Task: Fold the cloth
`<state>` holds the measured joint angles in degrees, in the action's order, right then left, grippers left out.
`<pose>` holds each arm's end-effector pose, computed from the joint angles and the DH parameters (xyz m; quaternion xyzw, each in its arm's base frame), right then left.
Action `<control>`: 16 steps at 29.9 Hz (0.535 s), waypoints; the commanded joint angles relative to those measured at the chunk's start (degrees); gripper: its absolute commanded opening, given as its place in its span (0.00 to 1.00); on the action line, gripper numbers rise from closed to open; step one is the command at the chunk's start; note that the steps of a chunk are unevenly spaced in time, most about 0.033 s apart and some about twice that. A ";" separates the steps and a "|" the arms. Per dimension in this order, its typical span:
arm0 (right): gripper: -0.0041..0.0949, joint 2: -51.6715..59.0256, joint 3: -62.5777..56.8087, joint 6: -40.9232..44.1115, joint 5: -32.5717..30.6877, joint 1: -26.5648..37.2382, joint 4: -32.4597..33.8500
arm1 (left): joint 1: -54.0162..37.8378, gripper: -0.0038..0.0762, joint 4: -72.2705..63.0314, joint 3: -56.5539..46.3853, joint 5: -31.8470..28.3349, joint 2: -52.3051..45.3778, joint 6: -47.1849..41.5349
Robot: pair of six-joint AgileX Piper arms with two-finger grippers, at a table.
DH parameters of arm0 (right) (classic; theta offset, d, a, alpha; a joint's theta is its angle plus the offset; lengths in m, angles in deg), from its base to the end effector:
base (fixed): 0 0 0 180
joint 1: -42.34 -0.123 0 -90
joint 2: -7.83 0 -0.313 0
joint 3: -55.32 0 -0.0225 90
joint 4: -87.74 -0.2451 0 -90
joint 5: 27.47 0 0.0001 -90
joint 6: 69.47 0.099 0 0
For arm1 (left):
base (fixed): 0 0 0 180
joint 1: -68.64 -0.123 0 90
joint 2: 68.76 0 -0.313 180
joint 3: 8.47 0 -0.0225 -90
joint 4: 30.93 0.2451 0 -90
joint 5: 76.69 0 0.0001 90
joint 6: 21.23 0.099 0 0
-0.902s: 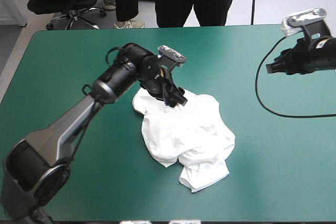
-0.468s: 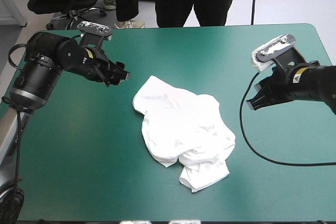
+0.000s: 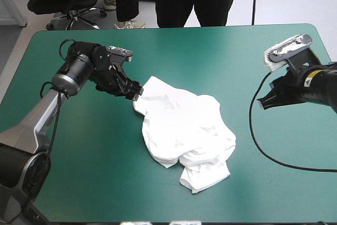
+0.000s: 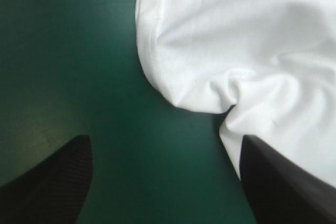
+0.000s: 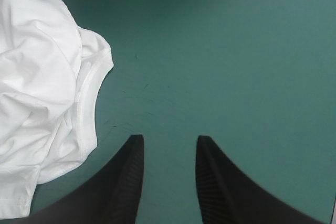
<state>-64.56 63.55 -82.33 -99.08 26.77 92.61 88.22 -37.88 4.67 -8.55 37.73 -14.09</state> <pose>0.1803 0.0420 0.4777 -0.2246 0.8979 -0.0335 0.3770 0.3413 -0.1332 0.3380 0.2148 0.9616 -0.0762 0.1532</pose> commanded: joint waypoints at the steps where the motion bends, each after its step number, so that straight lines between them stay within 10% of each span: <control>1: 0.36 1.09 1.28 0.30 2.34 -0.03 1.30 | -0.08 0.75 -1.72 1.25 -3.11 1.02 0.36; 16: 0.36 0.45 0.28 1.69 4.19 -0.03 2.07 | 1.05 0.65 -0.55 1.36 -8.08 11.37 0.08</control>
<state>-64.56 63.12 -81.28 -98.19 26.77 93.19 88.47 -38.07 4.67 -14.74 51.68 -13.67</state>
